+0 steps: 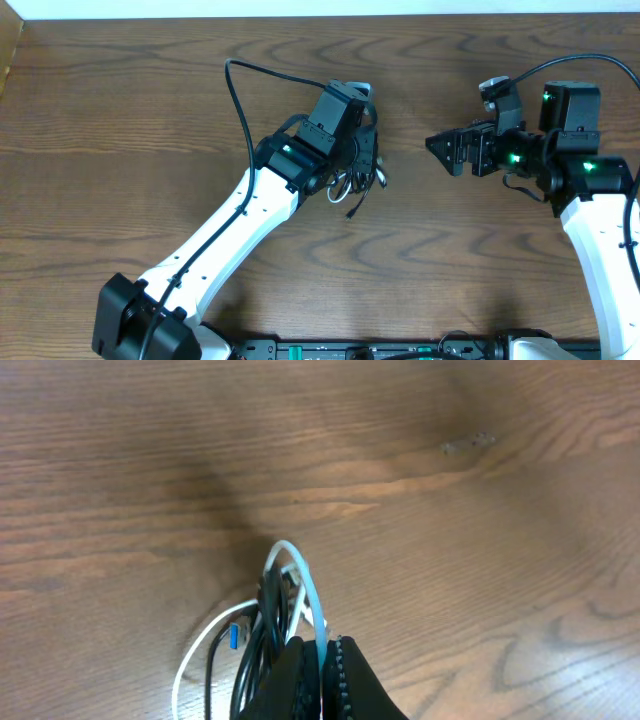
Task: Untangle cables
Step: 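Lift the cable bundle with the left gripper toward the right gripper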
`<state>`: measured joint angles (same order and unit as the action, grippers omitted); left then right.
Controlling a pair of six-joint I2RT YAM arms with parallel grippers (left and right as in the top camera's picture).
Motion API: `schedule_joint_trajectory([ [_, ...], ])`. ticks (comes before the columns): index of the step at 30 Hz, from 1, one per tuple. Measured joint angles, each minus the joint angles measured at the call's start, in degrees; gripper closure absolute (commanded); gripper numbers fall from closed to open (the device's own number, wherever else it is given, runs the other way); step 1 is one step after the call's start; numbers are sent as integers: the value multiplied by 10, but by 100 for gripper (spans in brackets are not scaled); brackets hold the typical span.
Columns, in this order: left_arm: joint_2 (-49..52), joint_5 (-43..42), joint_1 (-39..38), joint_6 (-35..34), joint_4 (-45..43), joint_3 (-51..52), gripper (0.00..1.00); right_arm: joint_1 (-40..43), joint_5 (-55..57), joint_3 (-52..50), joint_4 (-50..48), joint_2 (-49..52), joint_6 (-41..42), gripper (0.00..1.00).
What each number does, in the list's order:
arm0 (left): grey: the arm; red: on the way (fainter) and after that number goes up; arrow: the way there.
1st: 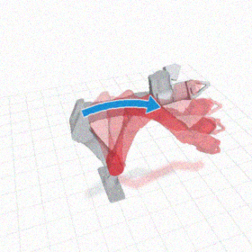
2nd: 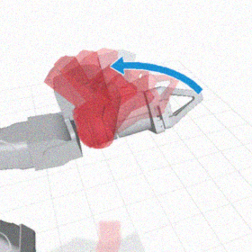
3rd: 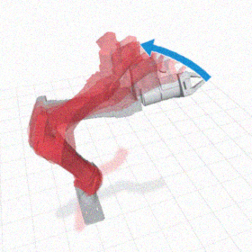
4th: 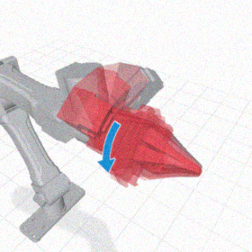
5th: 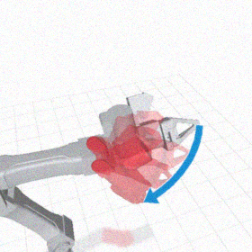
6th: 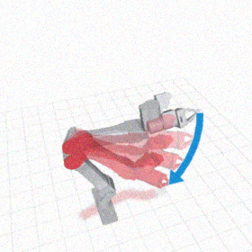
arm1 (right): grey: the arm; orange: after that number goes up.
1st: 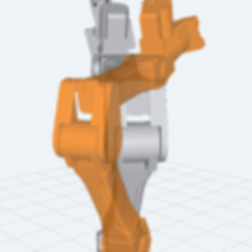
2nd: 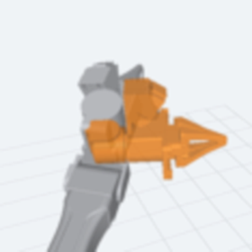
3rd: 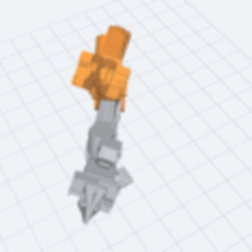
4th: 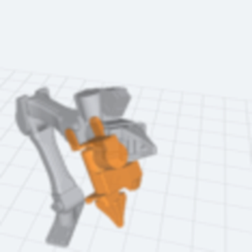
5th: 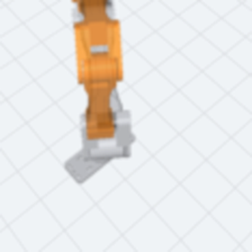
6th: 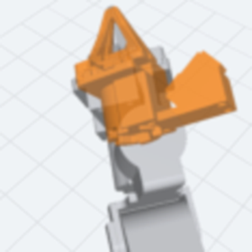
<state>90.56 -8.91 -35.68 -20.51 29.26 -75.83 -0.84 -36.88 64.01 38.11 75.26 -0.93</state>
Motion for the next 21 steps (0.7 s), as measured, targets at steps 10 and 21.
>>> schedule_joint_trajectory([
  [10, -107, -5, 8, 0, -11, 0, 93, -4, -4, 0, -54, 0, 57, 1],
  [21, -133, -4, 8, -2, -11, 0, 93, -66, -4, 0, -88, 0, 84, 5],
])
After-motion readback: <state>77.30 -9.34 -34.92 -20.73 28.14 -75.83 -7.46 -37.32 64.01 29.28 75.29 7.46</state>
